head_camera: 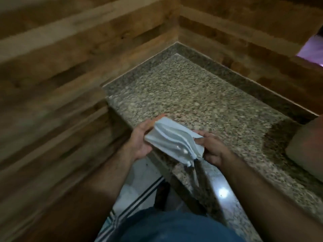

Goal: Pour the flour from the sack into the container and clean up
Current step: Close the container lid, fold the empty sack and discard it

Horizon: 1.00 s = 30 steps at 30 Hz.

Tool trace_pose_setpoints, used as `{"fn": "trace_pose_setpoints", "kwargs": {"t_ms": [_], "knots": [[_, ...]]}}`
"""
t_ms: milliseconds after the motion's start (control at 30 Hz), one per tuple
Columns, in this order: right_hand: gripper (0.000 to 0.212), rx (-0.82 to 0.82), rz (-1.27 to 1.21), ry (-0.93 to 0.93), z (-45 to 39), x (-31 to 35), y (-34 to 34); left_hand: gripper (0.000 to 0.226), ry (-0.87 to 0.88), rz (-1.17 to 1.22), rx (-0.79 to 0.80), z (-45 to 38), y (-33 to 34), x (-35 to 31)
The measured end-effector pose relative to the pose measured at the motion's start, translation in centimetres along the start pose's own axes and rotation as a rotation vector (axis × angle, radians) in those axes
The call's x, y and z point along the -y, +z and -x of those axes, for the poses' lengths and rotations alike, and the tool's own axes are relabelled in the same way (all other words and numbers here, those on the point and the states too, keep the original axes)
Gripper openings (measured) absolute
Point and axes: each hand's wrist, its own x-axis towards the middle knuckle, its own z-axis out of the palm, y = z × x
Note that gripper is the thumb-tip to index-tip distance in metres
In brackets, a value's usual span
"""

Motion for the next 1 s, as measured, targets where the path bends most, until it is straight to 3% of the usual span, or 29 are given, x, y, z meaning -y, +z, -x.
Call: {"fn": "trace_pose_setpoints", "kwargs": {"t_ms": [100,333,467,600,700,833,1000], "knots": [[0.046,0.027,0.03,-0.012,-1.8,-2.6,4.2,0.083,0.071,-0.064,-0.113,4.3,-3.6,1.8],[0.031,0.081,0.227,-0.074,-1.1,-8.5,16.1,0.065,0.28,-0.11,-0.361,12.3,-9.7,4.2],[0.024,0.131,0.403,-0.125,-0.9,-12.0,21.5,0.054,0.277,-0.062,-0.526,15.7,-14.3,3.5],[0.029,0.18,0.565,-0.126,-1.8,-17.5,27.4,0.058,0.236,-0.072,-0.733,17.5,-21.2,3.3],[0.021,0.227,0.639,-0.022,-3.0,-22.4,31.9,0.058,0.182,-0.124,-0.873,18.3,-28.6,3.9],[0.01,0.16,0.706,0.166,-6.1,-31.3,36.3,0.06,0.098,-0.26,-1.016,18.9,-40.0,6.9],[0.01,0.075,0.942,0.478,-13.1,-45.1,35.7,0.043,-0.037,-0.348,-1.081,19.4,-52.1,10.0]]}}
